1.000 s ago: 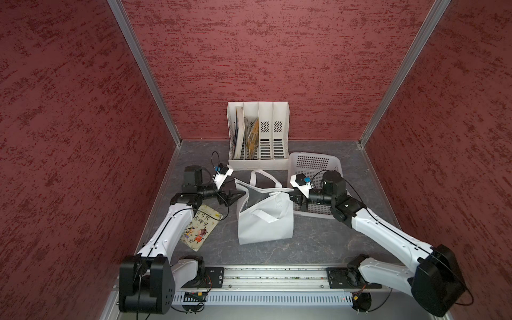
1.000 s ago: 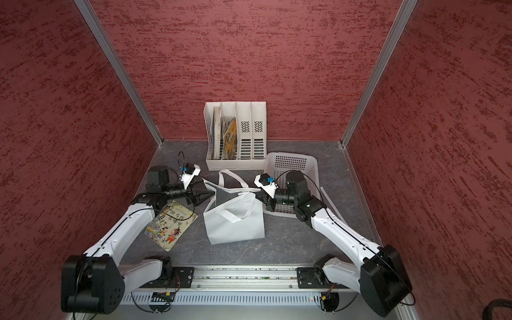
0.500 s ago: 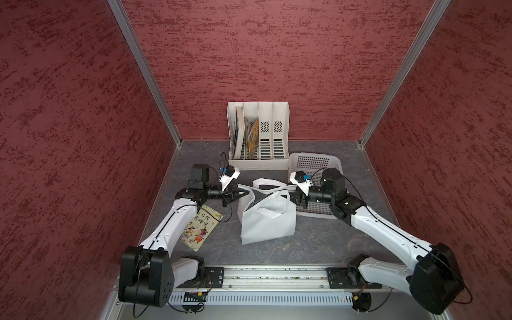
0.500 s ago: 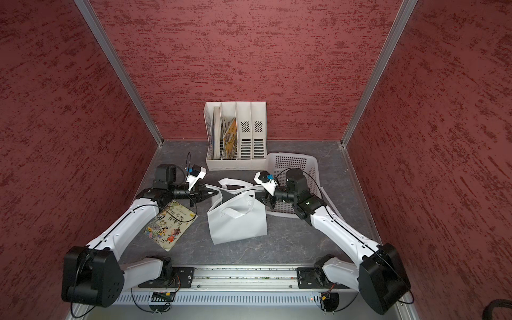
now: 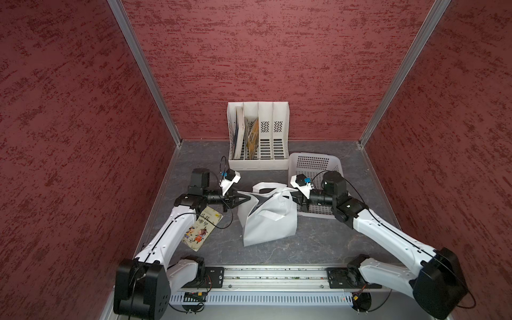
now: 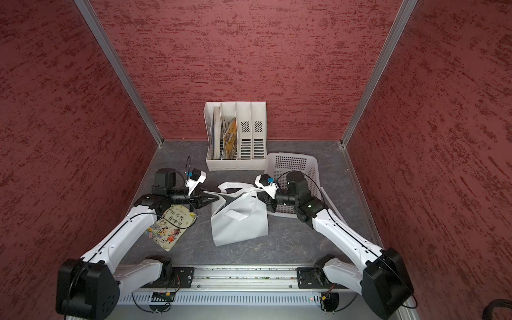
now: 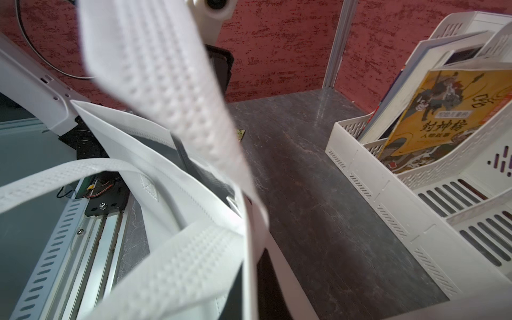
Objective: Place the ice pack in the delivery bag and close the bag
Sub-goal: Close the delivery bag at the center of the board.
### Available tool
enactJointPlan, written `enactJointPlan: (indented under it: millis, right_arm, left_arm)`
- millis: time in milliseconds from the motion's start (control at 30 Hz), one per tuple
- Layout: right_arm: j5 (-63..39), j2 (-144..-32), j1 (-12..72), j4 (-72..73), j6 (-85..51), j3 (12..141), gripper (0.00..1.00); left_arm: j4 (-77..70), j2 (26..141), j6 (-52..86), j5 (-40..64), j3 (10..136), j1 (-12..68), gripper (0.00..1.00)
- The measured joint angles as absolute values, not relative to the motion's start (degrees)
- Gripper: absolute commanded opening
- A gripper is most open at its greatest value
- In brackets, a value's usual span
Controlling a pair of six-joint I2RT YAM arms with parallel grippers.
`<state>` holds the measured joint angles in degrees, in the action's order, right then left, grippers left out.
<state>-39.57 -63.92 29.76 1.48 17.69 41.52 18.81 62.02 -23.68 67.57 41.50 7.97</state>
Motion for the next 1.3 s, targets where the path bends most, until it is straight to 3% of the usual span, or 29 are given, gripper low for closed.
enactJointPlan:
  millis: [233,267,733,933,1100,1233,1300]
  right_arm:
    - [-34.3,-61.8,29.9,3.3,14.4,39.4,0.0]
    - [-33.8,-61.8,29.9,3.4,14.0,39.4,0.0]
    - [-30.9,-64.5,29.9,4.7,12.8,39.7,0.0]
    - [-30.7,-65.3,29.9,5.1,12.6,39.9,0.0]
    - [-31.1,-65.1,29.9,5.5,12.6,39.9,0.0]
    - [-31.8,-64.1,29.9,5.5,13.0,39.6,0.13]
    - [-32.1,-63.5,29.9,5.4,13.6,39.6,0.18]
  left_arm:
    - [19.2,58.6,-22.0,69.0,40.3,8.5,0.98]
    - [19.6,58.6,-21.9,69.4,40.3,8.7,1.0]
    - [21.0,57.0,-21.2,72.1,38.9,10.6,1.0]
    - [18.5,52.8,-20.5,62.2,37.1,17.3,1.0]
    - [13.3,51.7,-19.5,48.9,35.4,21.3,0.84]
    - [11.3,54.8,-18.9,44.6,35.8,21.2,0.74]
    - [10.5,55.8,-18.7,44.3,35.8,20.6,0.59]
